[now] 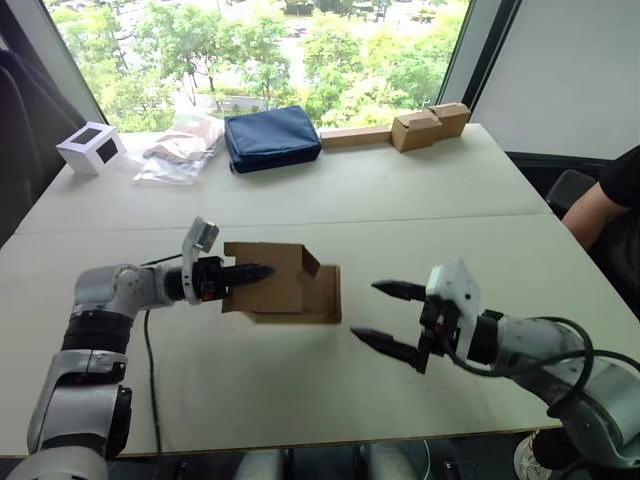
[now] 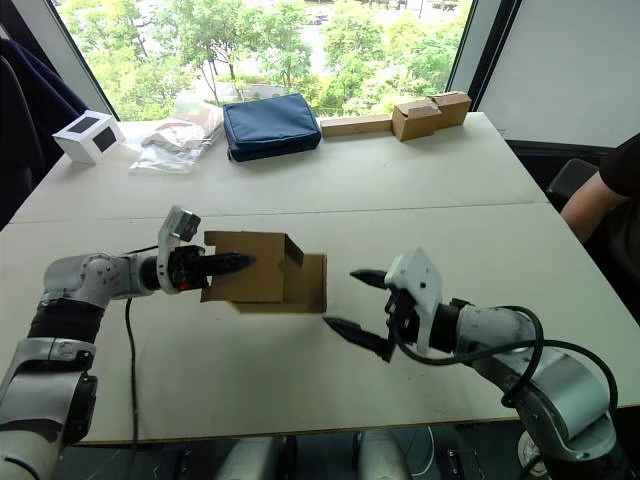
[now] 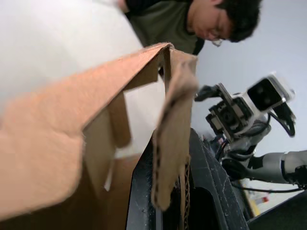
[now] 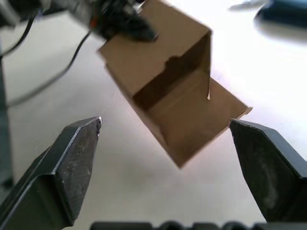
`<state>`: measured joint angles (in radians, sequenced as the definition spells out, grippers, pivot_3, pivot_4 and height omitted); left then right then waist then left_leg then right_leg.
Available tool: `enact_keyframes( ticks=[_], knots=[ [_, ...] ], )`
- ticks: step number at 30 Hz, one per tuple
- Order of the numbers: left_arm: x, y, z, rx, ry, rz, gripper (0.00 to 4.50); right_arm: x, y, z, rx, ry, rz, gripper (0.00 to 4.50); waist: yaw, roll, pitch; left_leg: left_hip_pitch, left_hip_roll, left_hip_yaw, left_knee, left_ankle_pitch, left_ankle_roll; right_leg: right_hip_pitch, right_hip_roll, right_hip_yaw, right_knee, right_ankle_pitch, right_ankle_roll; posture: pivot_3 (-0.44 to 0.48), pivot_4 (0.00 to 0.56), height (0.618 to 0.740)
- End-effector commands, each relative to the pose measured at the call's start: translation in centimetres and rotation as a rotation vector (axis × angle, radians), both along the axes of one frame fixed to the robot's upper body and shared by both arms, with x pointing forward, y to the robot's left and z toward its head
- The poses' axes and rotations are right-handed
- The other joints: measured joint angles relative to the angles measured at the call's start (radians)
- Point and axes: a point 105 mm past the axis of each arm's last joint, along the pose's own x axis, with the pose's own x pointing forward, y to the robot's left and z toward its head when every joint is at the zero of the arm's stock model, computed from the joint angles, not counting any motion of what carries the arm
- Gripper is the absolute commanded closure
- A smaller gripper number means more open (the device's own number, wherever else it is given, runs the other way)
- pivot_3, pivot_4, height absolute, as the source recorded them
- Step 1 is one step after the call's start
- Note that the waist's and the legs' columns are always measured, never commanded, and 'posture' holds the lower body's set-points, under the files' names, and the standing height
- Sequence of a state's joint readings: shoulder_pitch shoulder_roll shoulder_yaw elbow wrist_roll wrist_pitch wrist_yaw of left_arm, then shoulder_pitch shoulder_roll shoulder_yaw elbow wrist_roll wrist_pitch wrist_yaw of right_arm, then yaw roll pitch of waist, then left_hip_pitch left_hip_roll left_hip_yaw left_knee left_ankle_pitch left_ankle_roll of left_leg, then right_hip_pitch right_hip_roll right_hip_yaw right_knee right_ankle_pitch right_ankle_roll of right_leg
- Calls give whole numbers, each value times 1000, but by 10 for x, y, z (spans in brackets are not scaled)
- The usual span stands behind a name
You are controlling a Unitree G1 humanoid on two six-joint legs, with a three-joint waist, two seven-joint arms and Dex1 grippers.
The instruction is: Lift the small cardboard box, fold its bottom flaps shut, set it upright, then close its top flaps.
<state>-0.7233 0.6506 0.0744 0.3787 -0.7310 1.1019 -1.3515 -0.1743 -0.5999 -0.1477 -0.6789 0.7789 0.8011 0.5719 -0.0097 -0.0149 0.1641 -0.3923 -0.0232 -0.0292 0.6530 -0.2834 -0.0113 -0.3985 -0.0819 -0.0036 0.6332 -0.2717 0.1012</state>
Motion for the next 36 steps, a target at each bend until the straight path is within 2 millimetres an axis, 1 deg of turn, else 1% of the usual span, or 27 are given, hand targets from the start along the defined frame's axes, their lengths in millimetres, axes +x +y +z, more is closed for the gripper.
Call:
enact_keyframes(
  ticks=[1, 3, 5, 6, 7, 8, 11, 14, 18, 21, 25, 29, 32, 36],
  knots=[
    [-3, 1, 59, -40, -248, -16, 4500, 15, -9, 38, 230, -65, -80, 794, 0, 0, 0, 0, 0, 0, 0, 0, 0, 0, 0, 0, 0, 0, 0, 0, 150, 737],
    [-3, 2, 77, -55, -309, -9, 4500, 23, -6, 54, 350, -77, -106, 1548, 0, 1, 0, 0, 0, 0, -1, 0, -1, -1, 0, 0, 0, 0, 0, 0, 150, 737],
    [-3, 2, 88, -54, -356, -10, 4500, 30, -2, 65, 428, -86, -124, 2236, -2, 1, 0, 0, 0, 0, -1, 1, -1, -1, 0, 0, 0, 0, 0, 0, 150, 737],
    [-4, 2, 93, -53, -378, -12, 4500, 33, 1, 71, 463, -91, -126, 2709, -2, 1, 0, 0, 0, 0, -1, 1, -1, -1, 0, 0, 1, 0, 0, 0, 150, 737],
    [-4, 2, 97, -52, -398, -13, 4500, 35, 6, 75, 485, -92, -113, 3000, -4, 1, 0, 0, 0, 0, -1, 1, -2, -2, 0, 0, 1, 0, 0, 0, 150, 737],
    [-4, 1, 102, -53, -415, -12, 4500, 36, 12, 80, 502, -97, -95, 3488, -4, 1, 0, 0, 0, 0, -1, 1, -2, -2, 1, 0, 2, 0, 0, 0, 150, 737],
    [-3, 1, 108, -44, -452, -14, 4500, 39, 24, 92, 562, -108, -61, 4413, -5, 1, 0, 0, 0, 2, -2, 1, -2, -5, 2, 1, 5, 0, 0, 0, 150, 737],
    [-5, 1, 113, -39, -478, -21, 4500, 44, 32, 97, 574, -117, -55, 4413, -6, 1, 0, -1, -1, 3, -1, 1, -2, -7, 2, 1, 11, 0, 0, 0, 150, 737],
    [-8, -1, 117, -40, -495, -38, 4500, 50, 43, 94, 517, -129, -57, 4413, -4, 1, 0, -1, -2, 3, -1, 1, -2, -7, 2, 2, 13, 0, 0, 0, 150, 737],
    [-11, -4, 120, -66, -492, -55, 4500, 54, 50, 93, 506, -132, -54, 4413, -6, 1, 0, -1, -2, 3, -1, 1, -1, -7, 3, 2, 13, 0, 0, 0, 150, 737],
    [-16, -8, 117, -50, -491, -87, 4500, 56, 60, 91, 502, -133, -40, 4413, -9, 1, 0, -1, -2, 3, -1, 1, -1, -7, 3, 2, 13, 0, 0, 0, 150, 737],
    [-15, -8, 116, -51, -487, -88, 4500, 51, 70, 93, 498, -140, 14, 4413, -10, 1, 0, -1, -2, 3, -1, 1, -2, -7, 3, 2, 14, 0, 0, 0, 150, 737],
    [-15, -8, 115, -48, -488, -91, 4500, 44, 78, 93, 487, -139, 74, 4413, -9, 1, 0, -1, -2, 3, -1, 1, -2, -8, 3, 2, 14, 0, 0, 0, 150, 737],
    [-15, -11, 112, -44, -484, -101, 4500, 37, 85, 87, 458, -138, 118, 4413, -9, 1, 0, -1, -2, 3, -1, 1, -2, -7, 3, 2, 14, 0, 0, 0, 150, 737]
  ],
)
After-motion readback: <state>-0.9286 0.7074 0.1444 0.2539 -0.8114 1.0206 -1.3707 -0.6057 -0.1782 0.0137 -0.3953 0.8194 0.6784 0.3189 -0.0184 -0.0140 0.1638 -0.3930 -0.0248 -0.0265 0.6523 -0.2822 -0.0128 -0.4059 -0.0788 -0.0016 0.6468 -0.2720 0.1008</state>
